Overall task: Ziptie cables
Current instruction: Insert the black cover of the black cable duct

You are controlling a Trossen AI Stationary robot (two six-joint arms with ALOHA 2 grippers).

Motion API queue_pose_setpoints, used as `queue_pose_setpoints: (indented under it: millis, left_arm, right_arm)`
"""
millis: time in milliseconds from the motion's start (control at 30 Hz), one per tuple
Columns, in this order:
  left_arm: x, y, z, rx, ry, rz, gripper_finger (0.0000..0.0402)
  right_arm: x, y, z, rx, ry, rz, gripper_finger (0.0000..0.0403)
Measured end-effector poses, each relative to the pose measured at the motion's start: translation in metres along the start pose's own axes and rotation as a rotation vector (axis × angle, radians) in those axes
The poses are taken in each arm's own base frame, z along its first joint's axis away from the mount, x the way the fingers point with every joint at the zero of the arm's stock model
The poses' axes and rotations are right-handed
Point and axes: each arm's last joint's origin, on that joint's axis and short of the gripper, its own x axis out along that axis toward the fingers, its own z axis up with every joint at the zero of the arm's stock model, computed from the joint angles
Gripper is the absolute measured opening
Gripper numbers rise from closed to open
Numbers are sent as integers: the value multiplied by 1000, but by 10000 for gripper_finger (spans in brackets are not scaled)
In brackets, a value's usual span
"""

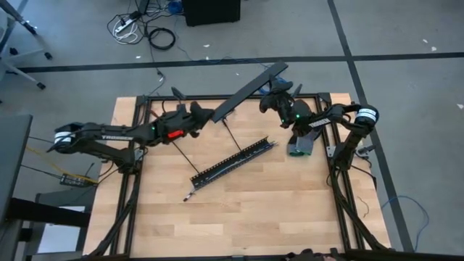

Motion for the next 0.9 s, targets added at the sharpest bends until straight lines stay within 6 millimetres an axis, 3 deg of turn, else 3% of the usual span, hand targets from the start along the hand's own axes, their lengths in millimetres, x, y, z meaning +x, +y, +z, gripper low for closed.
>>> queue_pose_setpoints:
  millis: [267, 667, 900]
  left_arm:
    - [5, -7, -2, -37, 15, -98, 92]
    - [8, -10, -6, 49, 20, -161, 90]
    - [7, -14, -7, 106, 45, -211, 45]
  right_arm:
    - [0, 0, 0, 37, -1, -2, 10]
    - [0, 0, 1, 49, -5, 0, 11]
    - [0, 0, 1, 49, -17, -1, 11]
